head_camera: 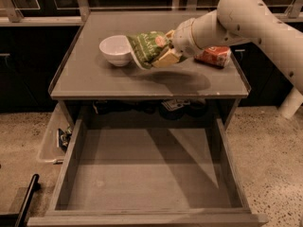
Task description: Pick green jalapeno chip bag from top drawer and place on counter
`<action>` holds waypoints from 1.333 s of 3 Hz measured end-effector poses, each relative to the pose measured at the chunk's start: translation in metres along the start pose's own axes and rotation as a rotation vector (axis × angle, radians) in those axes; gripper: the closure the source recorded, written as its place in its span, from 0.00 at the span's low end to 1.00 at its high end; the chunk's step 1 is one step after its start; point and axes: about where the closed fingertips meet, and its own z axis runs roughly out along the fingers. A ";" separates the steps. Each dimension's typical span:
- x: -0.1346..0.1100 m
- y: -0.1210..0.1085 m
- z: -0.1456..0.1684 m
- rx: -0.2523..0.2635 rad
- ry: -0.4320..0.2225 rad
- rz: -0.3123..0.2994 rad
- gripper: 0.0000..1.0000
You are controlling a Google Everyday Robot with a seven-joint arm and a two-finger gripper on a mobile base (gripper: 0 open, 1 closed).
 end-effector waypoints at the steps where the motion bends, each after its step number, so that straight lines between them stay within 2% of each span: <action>1: 0.022 -0.009 -0.007 0.030 0.021 0.047 1.00; 2: 0.022 -0.009 -0.007 0.030 0.022 0.048 0.81; 4: 0.022 -0.009 -0.007 0.030 0.021 0.048 0.35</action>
Offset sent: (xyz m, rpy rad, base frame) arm 0.0072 -0.0197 -0.0067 0.0070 0.0157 -0.0511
